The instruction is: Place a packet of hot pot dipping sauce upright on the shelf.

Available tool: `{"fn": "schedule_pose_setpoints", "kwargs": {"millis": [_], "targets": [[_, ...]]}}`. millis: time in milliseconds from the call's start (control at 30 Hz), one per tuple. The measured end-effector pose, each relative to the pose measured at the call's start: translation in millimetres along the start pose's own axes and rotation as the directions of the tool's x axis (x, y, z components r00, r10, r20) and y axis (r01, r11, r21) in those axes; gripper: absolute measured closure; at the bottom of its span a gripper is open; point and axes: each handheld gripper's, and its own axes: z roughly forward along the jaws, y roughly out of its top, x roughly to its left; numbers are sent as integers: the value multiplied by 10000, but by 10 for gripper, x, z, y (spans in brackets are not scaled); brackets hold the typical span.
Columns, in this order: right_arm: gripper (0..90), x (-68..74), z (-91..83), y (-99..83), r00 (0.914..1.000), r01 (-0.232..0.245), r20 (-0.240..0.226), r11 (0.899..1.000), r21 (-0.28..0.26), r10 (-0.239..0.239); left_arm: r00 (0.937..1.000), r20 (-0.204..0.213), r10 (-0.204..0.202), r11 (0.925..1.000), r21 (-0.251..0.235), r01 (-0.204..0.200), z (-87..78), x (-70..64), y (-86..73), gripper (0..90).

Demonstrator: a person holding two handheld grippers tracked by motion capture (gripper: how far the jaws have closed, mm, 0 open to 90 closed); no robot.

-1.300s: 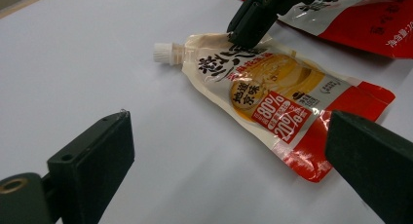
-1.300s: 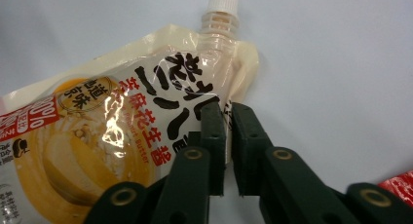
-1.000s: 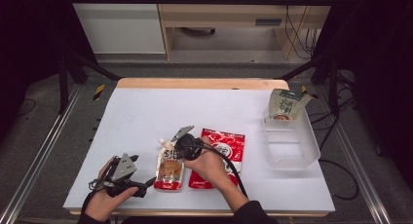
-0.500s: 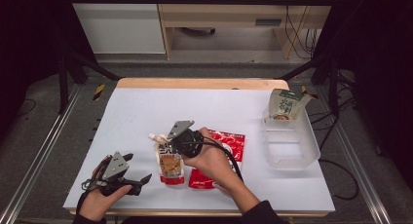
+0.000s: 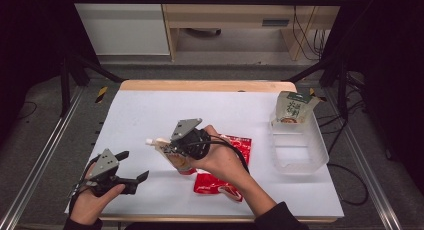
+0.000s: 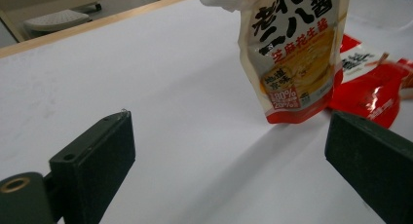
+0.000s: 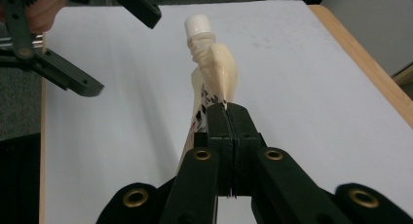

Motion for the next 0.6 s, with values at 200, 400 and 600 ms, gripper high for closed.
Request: {"fn": "schedule_pose_setpoints", "kwargs": {"millis": [200, 400, 600], "targets": [[900, -102, -189, 64, 9997, -129, 179, 9995, -294, 134, 10000, 27, 35, 9993, 373, -36, -6, 15, 157, 45], [900, -190, -359, 42, 9993, -201, 321, 9992, -334, 212, 9983, 502, 297, 9964, 780, -335, 81, 18, 298, 40], [900, -276, -504, -29, 9984, -375, 409, 9983, -456, 394, 9933, 876, 760, 9909, 1045, -850, 151, -50, 461, 49]]}}
